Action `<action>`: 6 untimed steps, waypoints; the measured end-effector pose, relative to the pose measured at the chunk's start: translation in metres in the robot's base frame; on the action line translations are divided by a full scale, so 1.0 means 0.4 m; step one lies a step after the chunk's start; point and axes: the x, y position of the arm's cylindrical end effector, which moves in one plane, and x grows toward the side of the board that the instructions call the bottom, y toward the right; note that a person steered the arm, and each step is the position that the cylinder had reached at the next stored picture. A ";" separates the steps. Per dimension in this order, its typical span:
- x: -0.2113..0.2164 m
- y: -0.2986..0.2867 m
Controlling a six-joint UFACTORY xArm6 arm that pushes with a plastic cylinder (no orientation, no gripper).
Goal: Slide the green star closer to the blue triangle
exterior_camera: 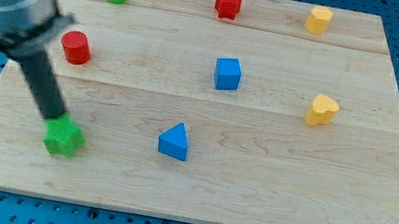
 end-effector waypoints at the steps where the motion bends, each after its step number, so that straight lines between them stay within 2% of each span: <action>1: 0.030 0.036; 2: 0.047 -0.123; 3: 0.115 -0.125; 5: 0.124 0.089; 6: 0.123 0.152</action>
